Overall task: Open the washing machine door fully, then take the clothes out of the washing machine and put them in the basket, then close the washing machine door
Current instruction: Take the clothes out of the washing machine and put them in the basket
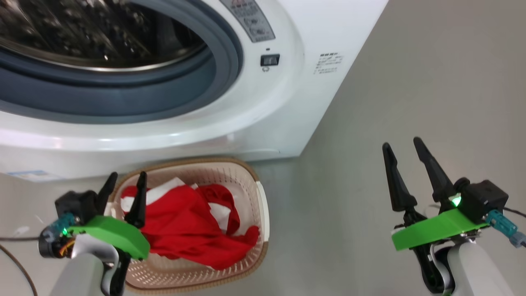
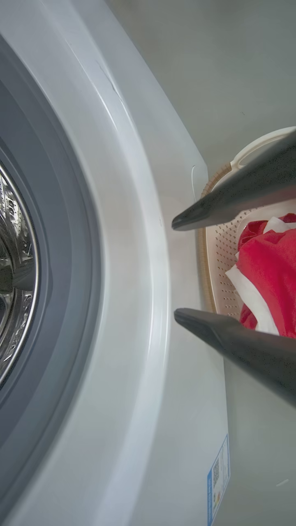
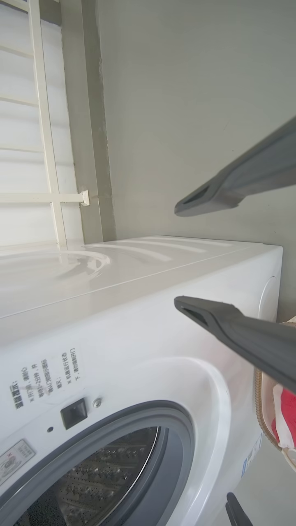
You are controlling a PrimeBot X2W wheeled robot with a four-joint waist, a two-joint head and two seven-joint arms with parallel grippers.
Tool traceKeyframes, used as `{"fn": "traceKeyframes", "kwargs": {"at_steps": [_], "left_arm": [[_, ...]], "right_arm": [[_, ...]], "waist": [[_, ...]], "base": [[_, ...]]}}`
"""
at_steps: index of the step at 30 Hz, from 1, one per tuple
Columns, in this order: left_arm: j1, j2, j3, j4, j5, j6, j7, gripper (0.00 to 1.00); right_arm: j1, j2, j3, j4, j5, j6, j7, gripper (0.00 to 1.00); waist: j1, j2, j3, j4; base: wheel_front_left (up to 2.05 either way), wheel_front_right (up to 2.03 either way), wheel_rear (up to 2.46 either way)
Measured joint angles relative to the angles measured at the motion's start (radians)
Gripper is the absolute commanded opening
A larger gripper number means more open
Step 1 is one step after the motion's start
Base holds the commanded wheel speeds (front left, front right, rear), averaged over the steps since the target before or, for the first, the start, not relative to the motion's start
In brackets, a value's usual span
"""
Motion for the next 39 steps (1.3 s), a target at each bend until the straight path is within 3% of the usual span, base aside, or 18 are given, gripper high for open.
{"fn": "traceKeyframes", "kwargs": {"at_steps": [20, 39], "left_arm": [[0.283, -0.063, 0.156, -0.348, 0.171, 0.0, 0.0, 1.0], [0.507, -0.1, 0.238, -0.573, 0.217, 0.0, 0.0, 1.0]], "right_arm": [[0.151, -0.03, -0.005, 0.019, 0.012, 0.0, 0.0, 1.0], [0.237, -0.048, -0.025, 0.01, 0.029, 0.0, 0.0, 1.0]], "waist": [[0.0, 0.0, -0.235, 0.038], [0.0, 0.0, -0.327, 0.045]], "base": [[0.0, 0.0, 0.0], [0.0, 0.0, 0.0]]}}
